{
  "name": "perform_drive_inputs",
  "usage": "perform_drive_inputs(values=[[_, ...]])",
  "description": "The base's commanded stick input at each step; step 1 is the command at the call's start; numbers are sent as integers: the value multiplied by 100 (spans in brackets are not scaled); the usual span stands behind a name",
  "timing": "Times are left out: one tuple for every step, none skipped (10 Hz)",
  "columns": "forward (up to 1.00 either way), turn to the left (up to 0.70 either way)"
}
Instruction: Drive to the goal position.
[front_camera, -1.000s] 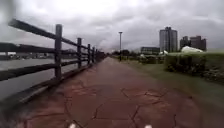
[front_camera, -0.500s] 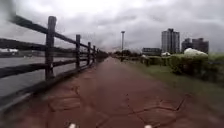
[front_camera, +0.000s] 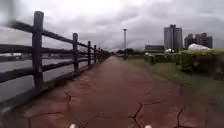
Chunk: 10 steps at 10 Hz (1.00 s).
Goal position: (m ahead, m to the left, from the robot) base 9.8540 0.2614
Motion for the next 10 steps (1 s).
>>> perform_drive_inputs(values=[[85,-15],[85,-19],[85,-20],[85,-20],[85,-17],[85,-9],[85,0],[85,1],[85,-12],[85,-33]])
